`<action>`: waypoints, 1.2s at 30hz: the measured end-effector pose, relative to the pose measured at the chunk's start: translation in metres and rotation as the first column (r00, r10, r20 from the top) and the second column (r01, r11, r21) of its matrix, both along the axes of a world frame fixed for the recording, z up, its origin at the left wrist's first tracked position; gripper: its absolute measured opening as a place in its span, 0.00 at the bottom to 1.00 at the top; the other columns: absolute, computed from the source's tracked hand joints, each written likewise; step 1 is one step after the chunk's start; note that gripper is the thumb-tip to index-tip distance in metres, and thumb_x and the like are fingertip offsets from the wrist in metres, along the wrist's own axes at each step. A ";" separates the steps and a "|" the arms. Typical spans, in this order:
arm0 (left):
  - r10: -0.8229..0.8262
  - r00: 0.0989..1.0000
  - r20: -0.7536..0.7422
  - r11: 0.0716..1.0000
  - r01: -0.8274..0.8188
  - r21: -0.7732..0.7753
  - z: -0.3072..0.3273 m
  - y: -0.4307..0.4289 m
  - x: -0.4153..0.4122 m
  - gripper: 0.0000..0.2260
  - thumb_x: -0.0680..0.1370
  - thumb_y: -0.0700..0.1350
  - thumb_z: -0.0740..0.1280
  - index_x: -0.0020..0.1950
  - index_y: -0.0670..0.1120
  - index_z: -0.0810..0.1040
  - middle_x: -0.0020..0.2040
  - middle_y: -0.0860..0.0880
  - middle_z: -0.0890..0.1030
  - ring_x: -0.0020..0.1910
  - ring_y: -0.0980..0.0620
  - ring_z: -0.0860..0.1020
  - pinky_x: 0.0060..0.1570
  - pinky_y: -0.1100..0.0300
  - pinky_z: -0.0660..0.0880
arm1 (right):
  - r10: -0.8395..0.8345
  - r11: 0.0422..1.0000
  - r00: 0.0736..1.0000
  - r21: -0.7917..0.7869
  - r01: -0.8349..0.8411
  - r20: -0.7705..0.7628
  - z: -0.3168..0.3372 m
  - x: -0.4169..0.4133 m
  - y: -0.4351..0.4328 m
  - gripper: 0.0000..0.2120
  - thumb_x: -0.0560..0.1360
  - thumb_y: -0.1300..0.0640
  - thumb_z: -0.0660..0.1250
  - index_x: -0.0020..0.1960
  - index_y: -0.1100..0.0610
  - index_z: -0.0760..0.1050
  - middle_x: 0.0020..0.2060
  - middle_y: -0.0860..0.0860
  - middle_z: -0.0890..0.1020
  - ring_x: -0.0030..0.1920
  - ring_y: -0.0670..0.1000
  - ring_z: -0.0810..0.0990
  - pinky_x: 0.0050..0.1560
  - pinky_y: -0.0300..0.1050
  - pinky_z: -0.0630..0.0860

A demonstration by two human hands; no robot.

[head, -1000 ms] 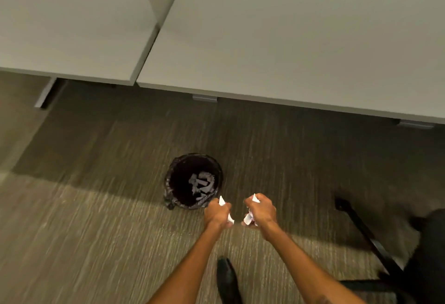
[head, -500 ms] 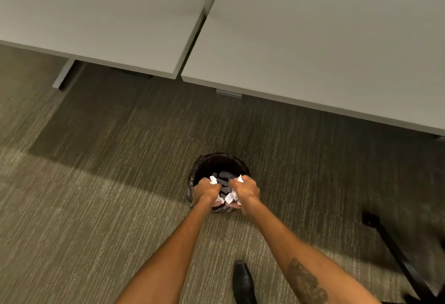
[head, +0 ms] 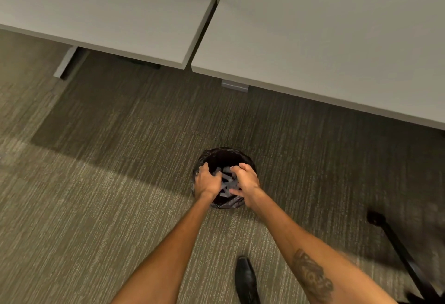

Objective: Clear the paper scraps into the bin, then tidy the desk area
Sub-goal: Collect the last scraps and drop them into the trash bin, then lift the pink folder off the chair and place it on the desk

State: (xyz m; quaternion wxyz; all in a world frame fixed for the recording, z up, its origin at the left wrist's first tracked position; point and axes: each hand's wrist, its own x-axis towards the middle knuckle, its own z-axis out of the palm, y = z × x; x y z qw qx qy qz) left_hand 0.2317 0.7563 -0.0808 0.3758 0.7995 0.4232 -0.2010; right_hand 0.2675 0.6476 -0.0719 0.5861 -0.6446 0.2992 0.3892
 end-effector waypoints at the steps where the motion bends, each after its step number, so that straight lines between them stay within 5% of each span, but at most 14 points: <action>1: -0.046 0.999 -0.009 0.999 0.046 0.026 0.000 -0.004 -0.003 0.29 0.82 0.51 0.63 0.81 0.47 0.57 0.80 0.46 0.61 0.78 0.42 0.61 0.74 0.47 0.64 | 0.051 0.997 0.998 -0.054 -0.049 0.042 -0.001 -0.003 -0.003 0.26 0.80 0.51 0.66 0.76 0.50 0.66 0.70 0.52 0.73 0.65 0.54 0.74 0.62 0.58 0.79; 4: -0.211 0.976 -0.049 0.970 0.215 0.117 0.003 -0.020 -0.011 0.29 0.84 0.52 0.60 0.82 0.47 0.55 0.82 0.46 0.53 0.81 0.40 0.52 0.77 0.44 0.57 | 0.309 0.930 0.930 -0.266 -0.253 0.198 0.000 -0.010 -0.017 0.26 0.81 0.49 0.64 0.77 0.50 0.65 0.74 0.53 0.69 0.72 0.55 0.70 0.71 0.51 0.70; 10: -0.419 0.905 -0.072 0.849 0.419 0.322 0.022 -0.066 -0.020 0.27 0.85 0.53 0.53 0.82 0.45 0.52 0.83 0.44 0.51 0.81 0.40 0.47 0.79 0.42 0.46 | 0.566 0.807 0.757 -0.410 -0.425 0.328 0.015 -0.027 -0.063 0.28 0.83 0.48 0.59 0.81 0.51 0.57 0.81 0.52 0.57 0.81 0.52 0.52 0.79 0.52 0.54; 21: -0.591 0.805 0.050 0.732 0.509 0.453 0.072 -0.229 -0.032 0.28 0.86 0.55 0.49 0.82 0.49 0.41 0.83 0.46 0.41 0.81 0.41 0.39 0.78 0.39 0.42 | 0.783 0.548 0.491 -0.797 -0.253 0.383 0.061 -0.050 -0.239 0.28 0.84 0.47 0.53 0.82 0.48 0.49 0.82 0.50 0.45 0.81 0.53 0.39 0.78 0.60 0.41; 29: -0.680 0.711 0.178 0.721 0.605 0.337 0.107 -0.394 -0.043 0.29 0.86 0.54 0.51 0.82 0.46 0.43 0.82 0.47 0.42 0.80 0.44 0.37 0.79 0.43 0.40 | 0.674 0.576 0.619 -0.812 -0.098 0.403 0.090 -0.082 -0.397 0.30 0.84 0.47 0.54 0.81 0.47 0.44 0.81 0.49 0.41 0.80 0.52 0.37 0.78 0.61 0.40; 36: -0.740 0.616 0.271 0.670 0.713 0.208 0.116 -0.543 -0.076 0.28 0.86 0.53 0.50 0.82 0.45 0.44 0.82 0.48 0.42 0.80 0.46 0.36 0.79 0.46 0.38 | 0.535 0.541 0.764 -0.841 0.018 0.360 0.093 -0.124 -0.546 0.30 0.83 0.48 0.55 0.82 0.46 0.47 0.82 0.49 0.47 0.81 0.54 0.44 0.78 0.62 0.48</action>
